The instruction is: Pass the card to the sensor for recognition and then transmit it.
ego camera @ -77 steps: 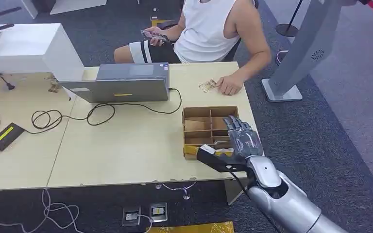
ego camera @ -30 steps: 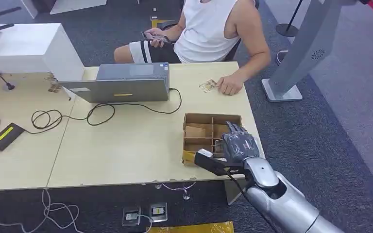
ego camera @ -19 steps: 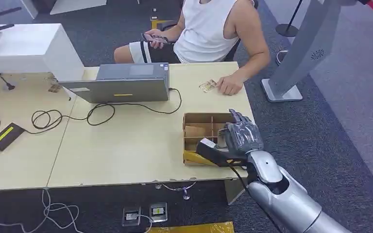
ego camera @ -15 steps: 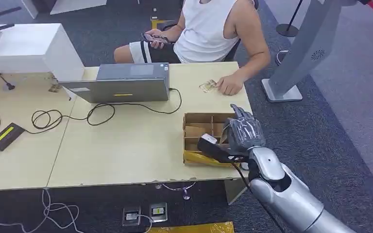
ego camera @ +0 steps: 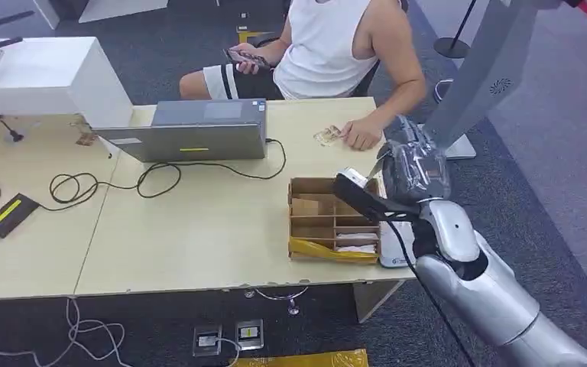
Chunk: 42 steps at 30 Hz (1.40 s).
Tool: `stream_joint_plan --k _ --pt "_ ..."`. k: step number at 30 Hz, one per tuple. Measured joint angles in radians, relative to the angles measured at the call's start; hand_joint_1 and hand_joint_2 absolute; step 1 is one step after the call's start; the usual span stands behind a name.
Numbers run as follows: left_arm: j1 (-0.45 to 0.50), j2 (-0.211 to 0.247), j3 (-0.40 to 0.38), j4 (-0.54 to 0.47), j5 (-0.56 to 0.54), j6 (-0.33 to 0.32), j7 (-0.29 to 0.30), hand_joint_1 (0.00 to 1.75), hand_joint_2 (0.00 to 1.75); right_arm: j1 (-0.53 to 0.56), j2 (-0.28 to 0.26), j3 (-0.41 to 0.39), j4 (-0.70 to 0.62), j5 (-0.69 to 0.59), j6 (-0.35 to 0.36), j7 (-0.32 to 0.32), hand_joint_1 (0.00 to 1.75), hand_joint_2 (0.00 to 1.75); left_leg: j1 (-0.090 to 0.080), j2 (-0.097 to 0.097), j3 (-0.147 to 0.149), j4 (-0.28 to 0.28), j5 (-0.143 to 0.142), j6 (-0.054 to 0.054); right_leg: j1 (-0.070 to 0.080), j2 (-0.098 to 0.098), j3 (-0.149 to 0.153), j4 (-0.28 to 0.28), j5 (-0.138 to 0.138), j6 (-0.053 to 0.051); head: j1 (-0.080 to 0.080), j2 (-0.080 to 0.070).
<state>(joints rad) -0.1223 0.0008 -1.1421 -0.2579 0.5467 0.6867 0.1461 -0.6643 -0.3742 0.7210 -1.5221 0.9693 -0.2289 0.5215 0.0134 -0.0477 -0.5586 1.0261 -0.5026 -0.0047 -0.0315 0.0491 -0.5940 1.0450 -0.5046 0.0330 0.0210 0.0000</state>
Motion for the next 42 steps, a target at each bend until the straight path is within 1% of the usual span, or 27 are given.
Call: stream_joint_plan --k 7,10,13,17,21,26,28,32,35,39,42 --pt "-0.003 0.0 0.0 0.0 -0.01 0.0 0.0 0.0 0.0 -0.021 -0.03 -0.027 -0.049 0.022 0.008 0.019 1.75 1.75 0.0 0.0 0.0 0.0 0.0 0.0 0.0 0.0 0.0 0.0 0.0 0.0 0.0 0.0" --pt "-0.01 0.0 -0.002 0.0 -0.023 -0.007 0.0 0.0 0.0 -0.04 -0.05 -0.028 -0.071 0.025 0.053 0.028 1.75 1.75 0.0 0.0 0.0 0.0 0.0 0.0 0.0 0.0 0.0 0.0 0.0 0.0 0.0 0.0" --pt "-0.023 0.0 -0.011 0.0 -0.035 -0.017 0.006 0.0 0.0 -0.074 -0.053 -0.023 -0.072 0.026 0.092 0.024 1.75 1.75 0.0 0.0 -0.001 0.0 0.0 0.0 0.0 0.0 0.0 0.0 0.001 0.0 0.0 0.0" --pt "-0.038 0.0 -0.017 0.0 -0.05 -0.029 0.023 0.0 0.0 -0.176 -0.05 0.001 -0.049 0.015 0.144 0.016 1.75 1.75 0.0 0.0 -0.001 0.0 0.001 -0.001 0.0 0.0 0.0 0.001 0.001 -0.001 0.0 0.0" --pt "-0.052 -0.002 -0.026 0.0 -0.068 -0.044 0.036 0.0 0.0 -0.282 -0.019 0.046 0.049 0.011 0.189 0.002 1.75 1.75 0.0 -0.001 -0.002 0.0 0.001 0.0 0.0 -0.001 0.0 0.001 0.001 -0.001 0.0 0.0" --pt "-0.057 -0.005 -0.034 0.0 -0.084 -0.055 0.045 0.0 0.0 -0.369 0.026 0.117 0.202 0.022 0.188 -0.013 1.75 1.75 0.001 -0.002 -0.002 0.0 0.001 0.0 0.0 -0.001 0.0 0.001 0.001 -0.001 0.0 0.0" --pt "-0.057 -0.005 -0.035 0.0 -0.089 -0.06 0.049 0.0 0.0 -0.391 0.046 0.138 0.262 0.028 0.179 -0.013 1.75 1.75 0.001 -0.003 -0.003 0.0 0.001 0.0 0.0 -0.002 0.0 0.001 0.001 -0.001 0.0 0.0" --pt "-0.057 -0.006 -0.039 0.0 -0.096 -0.06 0.053 0.0 0.0 -0.432 0.089 0.18 0.385 0.025 0.119 -0.022 1.75 1.75 0.0 -0.003 -0.003 0.0 0.001 0.0 0.0 -0.002 0.0 0.001 0.001 -0.001 0.0 0.0" --pt "-0.057 -0.009 -0.041 0.0 -0.097 -0.06 0.053 0.0 0.0 -0.443 0.112 0.197 0.444 0.016 0.101 -0.021 1.75 1.75 0.0 -0.003 -0.003 0.0 0.001 0.0 0.0 -0.002 -0.001 0.001 0.001 -0.001 0.0 0.0" --pt "-0.057 -0.011 -0.042 0.0 -0.099 -0.059 0.052 0.0 0.0 -0.459 0.127 0.218 0.51 0.01 0.094 -0.011 1.75 1.75 0.0 -0.003 -0.002 0.0 0.001 0.0 0.0 -0.002 -0.001 0.001 0.001 -0.001 0.0 0.0" --pt "-0.055 -0.013 -0.042 0.0 -0.101 -0.058 0.053 0.0 0.0 -0.461 0.129 0.229 0.547 -0.001 0.087 -0.004 1.75 1.75 0.0 -0.003 -0.002 0.0 0.001 0.0 0.0 -0.002 -0.001 0.001 0.001 -0.001 0.0 0.0"
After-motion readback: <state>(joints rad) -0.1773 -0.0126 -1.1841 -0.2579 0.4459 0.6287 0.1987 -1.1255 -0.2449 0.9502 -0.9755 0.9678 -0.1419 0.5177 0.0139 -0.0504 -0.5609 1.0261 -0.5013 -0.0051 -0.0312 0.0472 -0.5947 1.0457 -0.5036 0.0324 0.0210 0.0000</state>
